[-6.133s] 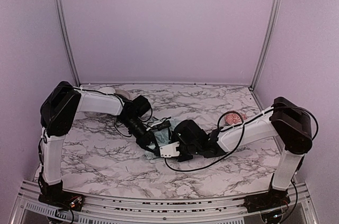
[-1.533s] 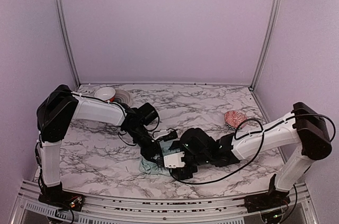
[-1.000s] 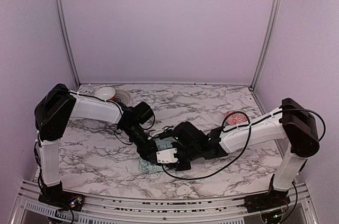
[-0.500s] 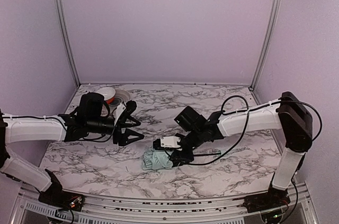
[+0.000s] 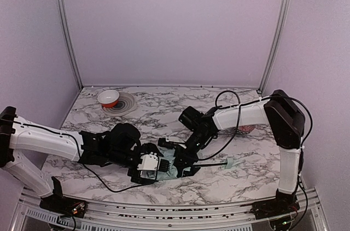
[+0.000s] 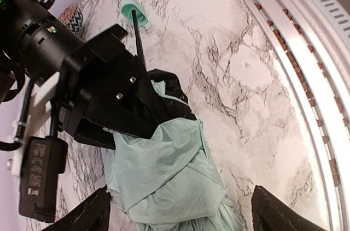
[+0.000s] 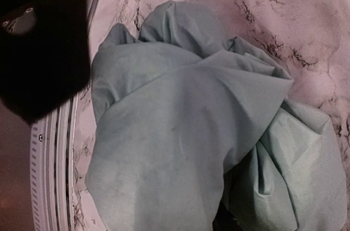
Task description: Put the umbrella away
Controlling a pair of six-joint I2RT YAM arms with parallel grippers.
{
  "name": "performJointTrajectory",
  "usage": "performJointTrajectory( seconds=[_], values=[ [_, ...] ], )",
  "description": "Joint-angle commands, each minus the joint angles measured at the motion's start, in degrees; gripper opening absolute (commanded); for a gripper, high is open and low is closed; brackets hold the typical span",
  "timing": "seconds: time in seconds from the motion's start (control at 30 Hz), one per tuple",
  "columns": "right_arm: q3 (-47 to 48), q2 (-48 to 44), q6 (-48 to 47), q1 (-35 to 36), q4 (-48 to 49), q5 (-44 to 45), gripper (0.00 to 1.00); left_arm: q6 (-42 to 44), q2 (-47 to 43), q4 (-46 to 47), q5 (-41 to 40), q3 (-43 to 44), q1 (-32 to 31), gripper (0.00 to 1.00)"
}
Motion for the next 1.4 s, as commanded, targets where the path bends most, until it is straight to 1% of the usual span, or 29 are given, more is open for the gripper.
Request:
performJointTrajectory(
  seconds=[0.0, 0.1, 0.3, 0.43, 0.53, 0.6, 0.7, 0.77, 0.8, 0.83, 0.9, 1.0, 1.03, 1.13, 1.23, 1.37],
  values=[
    [-0.2, 6.5, 4.8, -2.1, -10.1, -2.5, 0.13, 1.4, 5.0, -3.9, -5.9, 3.9, -0.4, 0.98],
    [0.7, 8.1, 6.3, -3.1, -10.4, -3.8, 0.13, -1.1, 8.0, -5.3, -5.0, 5.6, -0.8, 0.99],
    [2.3, 9.3, 6.8, -3.2, -10.5, -5.5, 0.12, -4.6, 13.9, -4.9, -10.9, 7.8, -1.2, 0.99],
    [3.7, 10.2, 7.1, -3.5, -11.5, -5.3, 0.12, -5.9, 19.1, -8.6, -11.3, 9.9, -1.2, 0.99],
    [4.2, 10.4, 7.6, -4.0, -11.4, -5.6, 0.12, -7.4, 21.0, -10.5, -10.2, 9.8, -1.2, 0.99],
    [4.5, 10.3, 7.7, -4.3, -11.4, -6.0, 0.13, -7.4, 22.0, -12.7, -9.9, 10.1, -1.2, 0.96],
    [5.4, 10.0, 8.3, -4.9, -11.4, -6.9, 0.13, -6.8, 23.2, -15.9, -10.9, 10.7, -1.2, 0.85],
    [6.0, 9.7, 8.9, -5.2, -11.2, -6.9, 0.16, -5.8, 23.5, -17.2, -10.2, 10.9, -1.2, 0.79],
    [6.5, 9.3, 9.1, -5.3, -11.2, -6.8, 0.19, -5.5, 23.7, -17.8, -9.6, 11.2, -1.2, 0.73],
    [7.0, 8.9, 9.5, -5.3, -11.0, -6.7, 0.22, -5.5, 24.2, -18.4, -9.2, 11.7, -1.2, 0.63],
    [7.9, 7.6, 10.7, -5.6, -10.2, -6.7, 0.31, -6.2, 25.4, -20.1, -8.5, 13.2, -1.1, 0.5],
    [9.0, 5.2, 12.5, -6.9, -9.3, -6.7, 0.42, -7.1, 27.3, -22.2, -6.5, 15.3, -1.0, 0.38],
    [9.2, 4.3, 13.0, -7.6, -9.2, -6.6, 0.45, -7.4, 27.7, -22.6, -6.0, 15.7, -0.9, 0.35],
    [9.7, 0.8, 14.6, -10.4, -8.9, -5.3, 0.5, -9.2, 28.1, -23.5, -4.2, 16.7, 0.1, 0.22],
    [9.5, -3.3, 15.8, -13.4, -8.2, -2.9, 0.53, -11.7, 28.3, -23.6, -3.3, 17.3, 1.8, 0.0],
    [9.1, -8.3, 17.1, -16.9, -7.3, 0.7, 0.55, -15.8, 27.9, -22.6, -3.0, 18.4, 4.4, 0.0]
  ],
)
